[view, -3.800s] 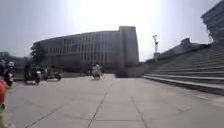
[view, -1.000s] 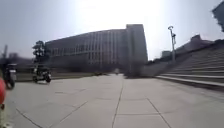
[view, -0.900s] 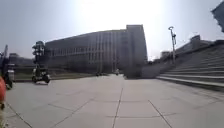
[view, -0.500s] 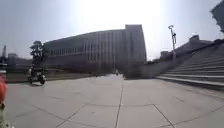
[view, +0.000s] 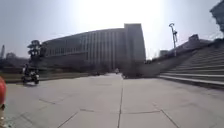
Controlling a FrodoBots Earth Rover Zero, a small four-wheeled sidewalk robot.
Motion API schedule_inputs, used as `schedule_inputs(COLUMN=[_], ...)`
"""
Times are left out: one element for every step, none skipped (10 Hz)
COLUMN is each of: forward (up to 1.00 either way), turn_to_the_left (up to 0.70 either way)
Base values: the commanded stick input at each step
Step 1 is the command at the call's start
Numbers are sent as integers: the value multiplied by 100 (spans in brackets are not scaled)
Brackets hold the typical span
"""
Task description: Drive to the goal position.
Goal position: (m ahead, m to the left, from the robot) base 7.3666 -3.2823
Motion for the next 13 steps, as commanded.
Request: schedule_inputs(forward=[70, 70, 70, 70, 70, 70, 70, 70, 70, 70, 70, 70, 70], turn_to_the_left=[-1, -1, -1, -1, -1, -1, -1, -1, -1, -1, -1, -1, -1])
